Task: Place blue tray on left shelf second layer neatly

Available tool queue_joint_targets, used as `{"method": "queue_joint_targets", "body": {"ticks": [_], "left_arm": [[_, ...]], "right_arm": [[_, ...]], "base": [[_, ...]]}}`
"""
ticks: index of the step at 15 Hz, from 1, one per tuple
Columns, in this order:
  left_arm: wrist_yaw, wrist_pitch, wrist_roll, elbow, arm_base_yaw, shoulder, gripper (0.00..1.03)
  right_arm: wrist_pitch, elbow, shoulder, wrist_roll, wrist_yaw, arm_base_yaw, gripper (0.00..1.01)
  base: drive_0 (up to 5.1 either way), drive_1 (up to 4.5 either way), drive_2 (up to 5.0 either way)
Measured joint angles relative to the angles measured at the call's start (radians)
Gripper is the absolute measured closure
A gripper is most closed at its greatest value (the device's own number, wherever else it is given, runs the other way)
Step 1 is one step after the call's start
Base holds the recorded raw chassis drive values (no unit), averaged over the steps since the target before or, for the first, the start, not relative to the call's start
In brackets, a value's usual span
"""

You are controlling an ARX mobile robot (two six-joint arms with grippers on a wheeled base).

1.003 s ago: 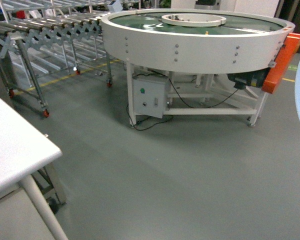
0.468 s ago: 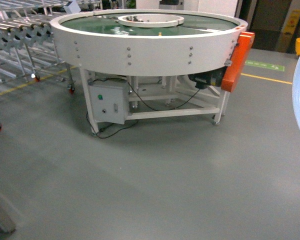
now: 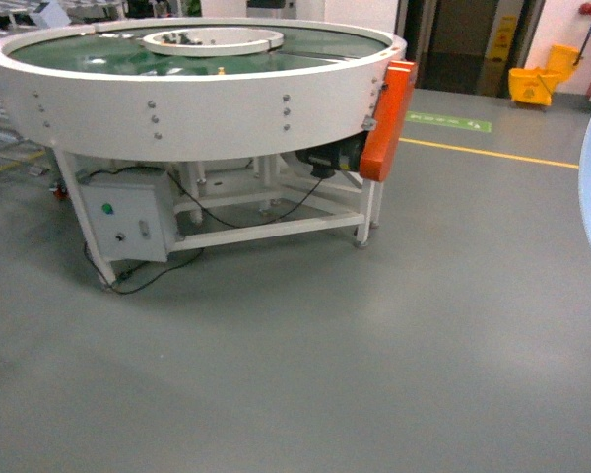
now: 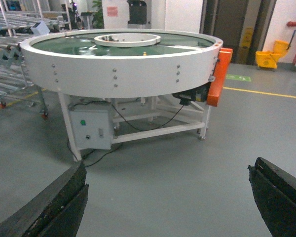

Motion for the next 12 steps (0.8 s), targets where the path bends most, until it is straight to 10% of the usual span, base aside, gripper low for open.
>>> {"method": "queue_joint_targets", "body": {"ticks": [6, 12], "left_arm": [[0.0, -0.002, 0.0, 0.0, 0.0, 0.0, 0.05], [0.0, -0.002, 0.001, 0.0, 0.001, 0.0, 0.05]], "right_arm": [[0.002, 0.0, 0.0, 0.0, 0.0, 0.0, 0.99], [0.004, -0.001, 0.0, 0.0, 0.003, 0.0, 0.99]], "base": [[2.4, -0.49, -6.1], [-1.5, -1.48, -1.5]]}}
